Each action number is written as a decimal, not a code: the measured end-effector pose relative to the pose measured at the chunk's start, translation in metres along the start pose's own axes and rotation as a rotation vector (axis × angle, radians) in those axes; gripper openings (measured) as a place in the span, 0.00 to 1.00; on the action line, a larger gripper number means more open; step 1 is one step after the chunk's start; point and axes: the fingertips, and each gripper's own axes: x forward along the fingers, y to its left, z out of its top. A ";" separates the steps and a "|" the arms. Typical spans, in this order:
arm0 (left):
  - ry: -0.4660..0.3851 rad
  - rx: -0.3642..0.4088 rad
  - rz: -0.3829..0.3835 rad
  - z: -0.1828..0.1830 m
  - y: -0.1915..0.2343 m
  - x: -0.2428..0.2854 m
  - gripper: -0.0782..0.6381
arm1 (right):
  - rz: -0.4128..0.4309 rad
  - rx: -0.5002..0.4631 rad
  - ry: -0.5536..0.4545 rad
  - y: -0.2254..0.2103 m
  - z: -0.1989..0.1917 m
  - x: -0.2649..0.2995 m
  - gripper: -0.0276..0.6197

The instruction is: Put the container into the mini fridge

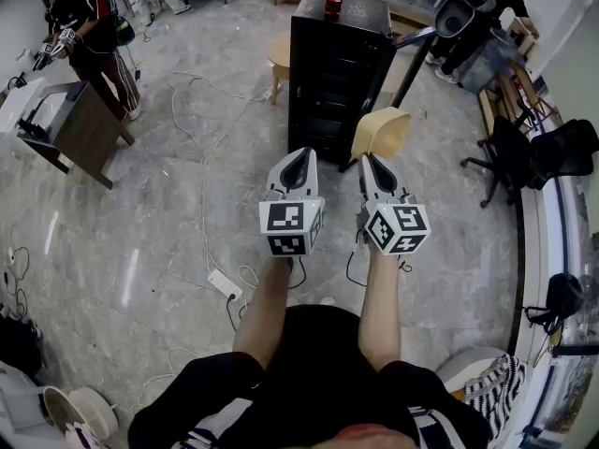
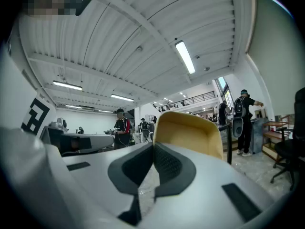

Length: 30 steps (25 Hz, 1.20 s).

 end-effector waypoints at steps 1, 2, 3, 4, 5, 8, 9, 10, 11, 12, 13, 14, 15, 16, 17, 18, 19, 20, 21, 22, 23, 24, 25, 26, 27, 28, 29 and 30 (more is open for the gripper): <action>0.001 0.000 -0.001 -0.001 0.001 0.001 0.12 | 0.001 0.000 0.001 0.000 -0.001 0.002 0.07; 0.002 -0.001 -0.001 -0.003 0.002 0.003 0.12 | 0.000 0.001 0.002 0.000 -0.003 0.003 0.07; 0.003 0.000 -0.002 -0.004 0.004 0.004 0.12 | -0.003 0.004 0.000 -0.001 -0.004 0.005 0.07; 0.003 0.000 -0.002 -0.004 0.005 0.005 0.12 | -0.009 0.008 -0.004 -0.002 -0.005 0.007 0.07; 0.002 0.000 -0.003 -0.005 0.007 0.006 0.12 | -0.017 0.011 -0.006 -0.002 -0.006 0.008 0.07; 0.001 -0.004 -0.004 -0.007 0.011 0.011 0.12 | -0.027 0.003 -0.001 -0.005 -0.009 0.013 0.07; 0.002 -0.004 -0.006 -0.007 0.012 0.013 0.12 | -0.026 0.003 -0.001 -0.007 -0.009 0.014 0.07; 0.003 -0.003 -0.008 -0.007 0.012 0.016 0.12 | -0.027 0.006 -0.002 -0.009 -0.009 0.016 0.07; 0.005 -0.001 -0.011 -0.008 0.012 0.019 0.12 | -0.030 0.009 -0.003 -0.012 -0.009 0.018 0.07; 0.007 0.000 -0.014 -0.008 0.012 0.023 0.12 | -0.034 0.010 -0.002 -0.014 -0.009 0.021 0.07; 0.007 0.001 -0.015 -0.008 0.012 0.026 0.12 | -0.036 0.011 0.000 -0.017 -0.010 0.023 0.07; 0.008 0.000 -0.017 -0.009 0.013 0.030 0.12 | -0.037 0.013 0.002 -0.019 -0.011 0.026 0.07; 0.008 -0.001 -0.018 -0.010 0.014 0.034 0.12 | -0.037 0.016 0.004 -0.022 -0.012 0.029 0.07; 0.011 -0.001 -0.018 -0.011 0.016 0.039 0.12 | -0.038 0.019 0.006 -0.025 -0.014 0.033 0.07; 0.014 -0.001 -0.018 -0.013 0.018 0.046 0.12 | -0.039 0.023 0.010 -0.030 -0.016 0.038 0.07; 0.020 0.000 -0.016 -0.015 0.020 0.053 0.12 | -0.039 0.028 0.015 -0.035 -0.019 0.044 0.07; 0.028 0.000 -0.014 -0.018 0.022 0.061 0.12 | -0.039 0.035 0.020 -0.041 -0.023 0.051 0.07; 0.037 0.002 -0.010 -0.022 0.024 0.070 0.12 | -0.038 0.042 0.025 -0.048 -0.026 0.058 0.07; 0.045 0.004 -0.005 -0.026 0.027 0.080 0.12 | -0.036 0.049 0.029 -0.055 -0.030 0.067 0.07; 0.051 0.006 0.001 -0.029 0.030 0.091 0.12 | -0.032 0.055 0.033 -0.063 -0.034 0.078 0.07; 0.055 0.009 0.008 -0.031 0.034 0.104 0.12 | -0.027 0.061 0.035 -0.071 -0.037 0.090 0.07; 0.058 0.012 0.015 -0.034 0.039 0.119 0.12 | -0.021 0.067 0.038 -0.080 -0.041 0.103 0.07; 0.064 0.015 0.023 -0.036 0.044 0.135 0.12 | -0.014 0.073 0.042 -0.089 -0.044 0.117 0.07; 0.071 0.016 0.032 -0.039 0.048 0.152 0.12 | -0.006 0.079 0.048 -0.099 -0.048 0.132 0.07; 0.078 0.014 0.042 -0.041 0.054 0.168 0.12 | 0.004 0.084 0.056 -0.108 -0.051 0.148 0.07; 0.085 0.012 0.052 -0.043 0.059 0.185 0.12 | 0.014 0.089 0.065 -0.117 -0.053 0.164 0.07; 0.092 0.009 0.062 -0.045 0.064 0.203 0.12 | 0.022 0.094 0.076 -0.127 -0.056 0.181 0.07; 0.099 0.006 0.070 -0.047 0.069 0.220 0.12 | 0.028 0.098 0.086 -0.137 -0.058 0.197 0.07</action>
